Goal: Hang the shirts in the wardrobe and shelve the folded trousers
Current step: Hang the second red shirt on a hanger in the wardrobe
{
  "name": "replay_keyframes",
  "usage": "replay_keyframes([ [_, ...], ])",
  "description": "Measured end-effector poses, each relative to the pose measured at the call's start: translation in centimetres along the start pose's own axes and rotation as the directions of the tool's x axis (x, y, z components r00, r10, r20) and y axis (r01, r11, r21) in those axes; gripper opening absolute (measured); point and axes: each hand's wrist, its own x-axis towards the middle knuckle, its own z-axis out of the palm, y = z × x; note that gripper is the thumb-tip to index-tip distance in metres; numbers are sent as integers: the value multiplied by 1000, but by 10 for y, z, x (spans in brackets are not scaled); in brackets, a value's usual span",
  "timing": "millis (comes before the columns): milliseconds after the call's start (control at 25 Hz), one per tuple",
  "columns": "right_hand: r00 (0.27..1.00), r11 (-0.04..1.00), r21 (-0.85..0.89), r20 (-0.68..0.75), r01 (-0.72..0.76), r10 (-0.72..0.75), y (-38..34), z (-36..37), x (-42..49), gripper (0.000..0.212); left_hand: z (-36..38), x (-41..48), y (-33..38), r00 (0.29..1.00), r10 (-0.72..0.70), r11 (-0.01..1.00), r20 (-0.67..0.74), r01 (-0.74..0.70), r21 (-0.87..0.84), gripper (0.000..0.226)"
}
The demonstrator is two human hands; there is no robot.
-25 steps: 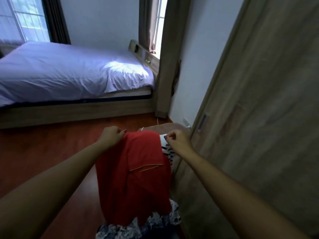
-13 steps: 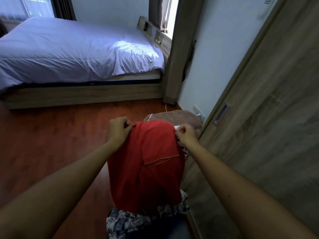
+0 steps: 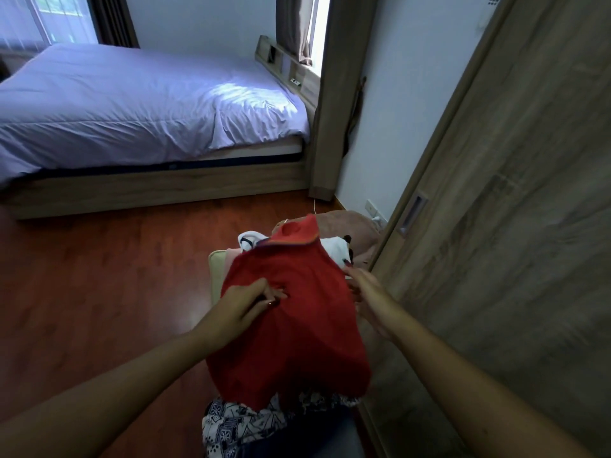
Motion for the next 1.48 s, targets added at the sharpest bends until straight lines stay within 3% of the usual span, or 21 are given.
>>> replay_keyframes([
  [120,994,967,-232,24,108,-105,-4,25,16,31,5,5,-5,1000,20,995,-10,-19,103,19],
  [240,969,917,-338,-51,211,-242,-9,34,25,19,-5,-1,0,994,3,992,106,-16,122,17],
  [320,976,967,-136,-13,215,-219,-14,31,21,11,-16,-6,13,989,0,991,147,-19,129,25],
  [360,981,981,-12,4,195,-195,-19,30,17,9,-24,-4,18,995,9,993,100,-21,115,31],
  [440,985,970,169,-11,174,-175,-25,20,10,19,-39,18,29,993,27,991,-113,-12,130,37],
  [520,978,943,266,10,198,-208,-37,8,-3,24,-48,51,38,971,19,995,-238,5,99,21],
  [560,969,924,310,33,224,-246,-44,1,-13,23,-47,70,42,977,55,992,-208,-30,121,14],
  [640,946,883,387,70,266,-315,-61,-18,-35,19,-31,99,48,992,126,962,-14,-119,244,13],
  [760,914,820,448,13,357,-405,-84,-63,-86,32,4,113,71,952,151,946,267,-217,240,22],
  [880,888,777,446,-103,444,-448,-93,-119,-151,28,21,121,122,930,214,950,300,-269,156,49],
  [1080,765,697,332,-393,636,-511,-68,-223,-283,31,39,161,274,798,512,842,318,-539,-5,73],
  [1240,654,675,192,-531,712,-539,-41,-290,-380,37,86,165,392,768,565,814,301,-578,-57,71],
  [1360,586,727,28,-614,686,-529,-19,-336,-455,31,126,154,474,739,622,772,257,-633,-49,73],
  [1480,465,803,-305,-689,512,-557,-8,-373,-523,27,165,142,534,670,729,671,138,-740,46,74],
])
